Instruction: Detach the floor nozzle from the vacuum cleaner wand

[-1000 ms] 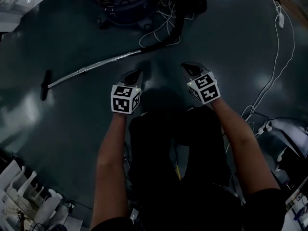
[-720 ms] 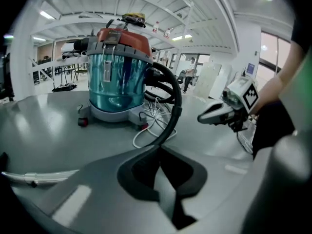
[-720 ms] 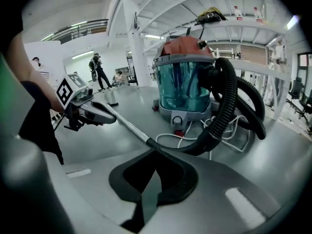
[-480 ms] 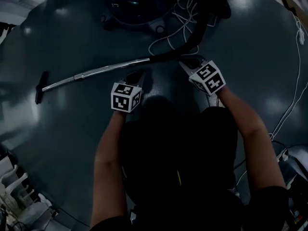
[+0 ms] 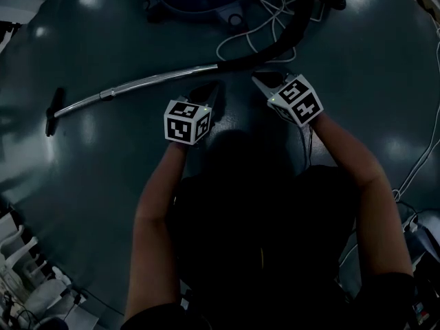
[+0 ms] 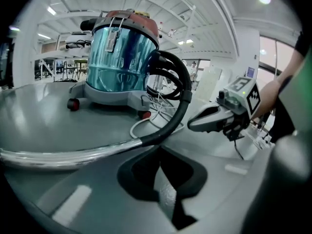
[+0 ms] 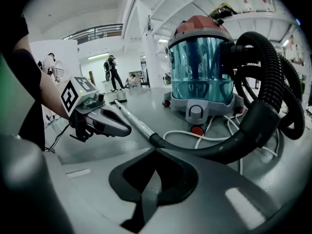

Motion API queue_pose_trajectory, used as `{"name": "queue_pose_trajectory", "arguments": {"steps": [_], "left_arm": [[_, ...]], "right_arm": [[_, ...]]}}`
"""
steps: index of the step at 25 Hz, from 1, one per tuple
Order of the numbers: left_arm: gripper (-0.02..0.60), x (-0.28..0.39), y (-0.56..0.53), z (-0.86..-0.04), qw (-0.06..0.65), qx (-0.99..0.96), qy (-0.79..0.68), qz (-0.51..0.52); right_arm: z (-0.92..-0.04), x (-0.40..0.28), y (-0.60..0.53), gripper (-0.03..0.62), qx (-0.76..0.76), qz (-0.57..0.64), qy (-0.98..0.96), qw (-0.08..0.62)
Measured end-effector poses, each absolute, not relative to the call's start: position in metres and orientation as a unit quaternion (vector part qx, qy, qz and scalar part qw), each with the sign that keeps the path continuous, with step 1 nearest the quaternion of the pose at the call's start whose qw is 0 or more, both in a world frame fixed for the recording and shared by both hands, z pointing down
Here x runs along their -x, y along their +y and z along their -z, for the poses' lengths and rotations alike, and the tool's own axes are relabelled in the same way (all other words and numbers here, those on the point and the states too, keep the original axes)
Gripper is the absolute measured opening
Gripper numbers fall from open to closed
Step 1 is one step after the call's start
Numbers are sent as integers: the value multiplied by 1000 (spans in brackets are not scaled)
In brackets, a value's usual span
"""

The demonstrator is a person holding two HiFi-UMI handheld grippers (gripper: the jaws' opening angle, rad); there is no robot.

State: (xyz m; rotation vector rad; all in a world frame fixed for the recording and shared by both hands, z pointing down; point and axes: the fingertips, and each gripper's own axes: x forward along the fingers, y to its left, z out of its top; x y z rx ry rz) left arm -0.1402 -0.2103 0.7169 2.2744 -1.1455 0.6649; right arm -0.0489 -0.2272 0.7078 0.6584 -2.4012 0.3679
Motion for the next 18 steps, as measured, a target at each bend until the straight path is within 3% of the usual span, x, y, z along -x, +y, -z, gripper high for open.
{"name": "queue_pose_trajectory", "arguments": {"steps": [13,18], "left_arm": [[9,142,-221,-727,267,-820,-454,-223],[9,150,-234,-724,284,-803,-488,-189]], "right_arm": [[-683,93,-268,-3,-165,-58,-928,329],[-703,103,-269,-3,-175,-89,-924,328]]}}
